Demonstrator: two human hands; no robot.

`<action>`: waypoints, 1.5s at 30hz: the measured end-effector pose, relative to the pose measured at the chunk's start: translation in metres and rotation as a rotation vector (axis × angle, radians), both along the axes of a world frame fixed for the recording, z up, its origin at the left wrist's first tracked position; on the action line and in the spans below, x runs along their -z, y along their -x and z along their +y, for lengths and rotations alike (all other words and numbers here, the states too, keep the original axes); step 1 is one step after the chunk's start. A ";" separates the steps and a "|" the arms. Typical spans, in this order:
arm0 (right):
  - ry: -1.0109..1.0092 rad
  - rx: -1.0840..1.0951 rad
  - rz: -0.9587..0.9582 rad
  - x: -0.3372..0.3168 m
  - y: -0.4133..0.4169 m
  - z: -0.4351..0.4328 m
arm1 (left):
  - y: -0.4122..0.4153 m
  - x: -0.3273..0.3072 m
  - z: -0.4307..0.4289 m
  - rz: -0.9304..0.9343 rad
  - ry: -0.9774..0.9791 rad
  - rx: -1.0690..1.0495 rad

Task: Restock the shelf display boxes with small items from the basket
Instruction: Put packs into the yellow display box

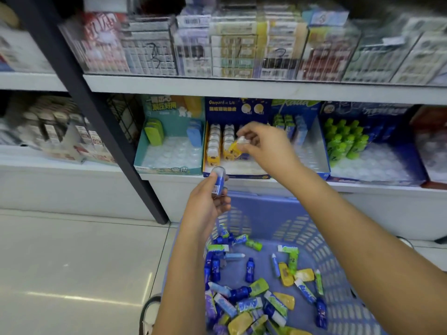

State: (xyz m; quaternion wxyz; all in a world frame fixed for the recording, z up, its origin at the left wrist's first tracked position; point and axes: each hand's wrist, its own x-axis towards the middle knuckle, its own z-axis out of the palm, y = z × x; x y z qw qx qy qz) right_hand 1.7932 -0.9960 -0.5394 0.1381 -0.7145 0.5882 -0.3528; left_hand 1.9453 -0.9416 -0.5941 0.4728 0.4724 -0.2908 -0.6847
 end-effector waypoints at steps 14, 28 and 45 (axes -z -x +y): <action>-0.099 -0.088 0.350 0.017 -0.021 -0.033 | -0.010 0.003 -0.007 0.105 0.015 -0.059; -0.231 -0.042 -0.211 -0.010 0.017 0.021 | 0.030 -0.003 -0.001 -0.761 0.614 -0.099; -0.096 0.027 0.027 0.030 0.048 -0.024 | 0.029 0.019 -0.006 -1.273 0.704 0.288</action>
